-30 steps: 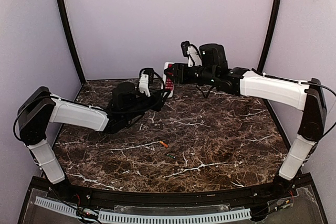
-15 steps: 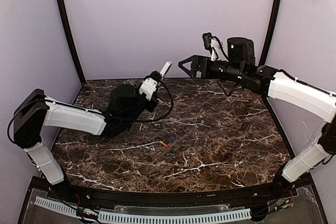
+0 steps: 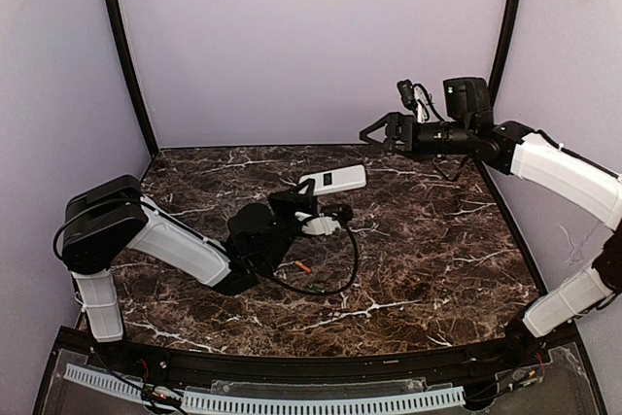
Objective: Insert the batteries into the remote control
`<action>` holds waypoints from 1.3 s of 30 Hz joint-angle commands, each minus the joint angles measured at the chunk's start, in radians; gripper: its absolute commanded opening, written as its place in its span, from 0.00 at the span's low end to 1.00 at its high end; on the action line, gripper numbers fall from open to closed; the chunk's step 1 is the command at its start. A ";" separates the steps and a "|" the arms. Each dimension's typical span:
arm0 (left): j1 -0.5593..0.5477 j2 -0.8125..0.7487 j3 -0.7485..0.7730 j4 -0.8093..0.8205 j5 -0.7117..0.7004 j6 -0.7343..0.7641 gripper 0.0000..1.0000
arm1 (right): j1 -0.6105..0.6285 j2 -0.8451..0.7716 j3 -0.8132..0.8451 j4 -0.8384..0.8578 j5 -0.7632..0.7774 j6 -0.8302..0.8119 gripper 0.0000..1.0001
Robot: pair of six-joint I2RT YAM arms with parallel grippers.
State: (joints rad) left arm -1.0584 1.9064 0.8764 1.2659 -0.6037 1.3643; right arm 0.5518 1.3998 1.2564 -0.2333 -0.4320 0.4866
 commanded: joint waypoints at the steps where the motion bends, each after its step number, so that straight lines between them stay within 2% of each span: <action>1: 0.001 0.004 0.021 0.341 -0.014 0.233 0.06 | -0.027 0.024 -0.058 0.055 -0.217 0.107 0.92; 5: -0.003 0.028 0.024 0.358 -0.011 0.314 0.04 | -0.030 0.048 -0.130 0.186 -0.328 0.200 0.85; 18: -0.026 0.012 0.039 0.360 -0.010 0.353 0.03 | -0.064 0.100 -0.222 0.213 -0.313 0.232 0.85; 20: -0.029 0.013 0.040 0.360 -0.008 0.352 0.03 | -0.065 0.116 -0.239 0.305 -0.374 0.274 0.80; 26: -0.033 0.009 0.066 0.360 -0.004 0.347 0.03 | -0.066 0.171 -0.256 0.505 -0.508 0.411 0.57; 31: -0.042 0.003 0.058 0.360 -0.002 0.354 0.04 | -0.068 0.202 -0.312 0.675 -0.571 0.547 0.43; 39: -0.047 0.001 0.060 0.360 0.007 0.347 0.04 | -0.067 0.230 -0.330 0.776 -0.597 0.632 0.31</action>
State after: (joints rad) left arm -1.0985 1.9430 0.9222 1.3167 -0.6086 1.7142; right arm 0.4881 1.6157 0.9386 0.4259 -0.9916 1.0565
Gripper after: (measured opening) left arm 0.152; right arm 0.335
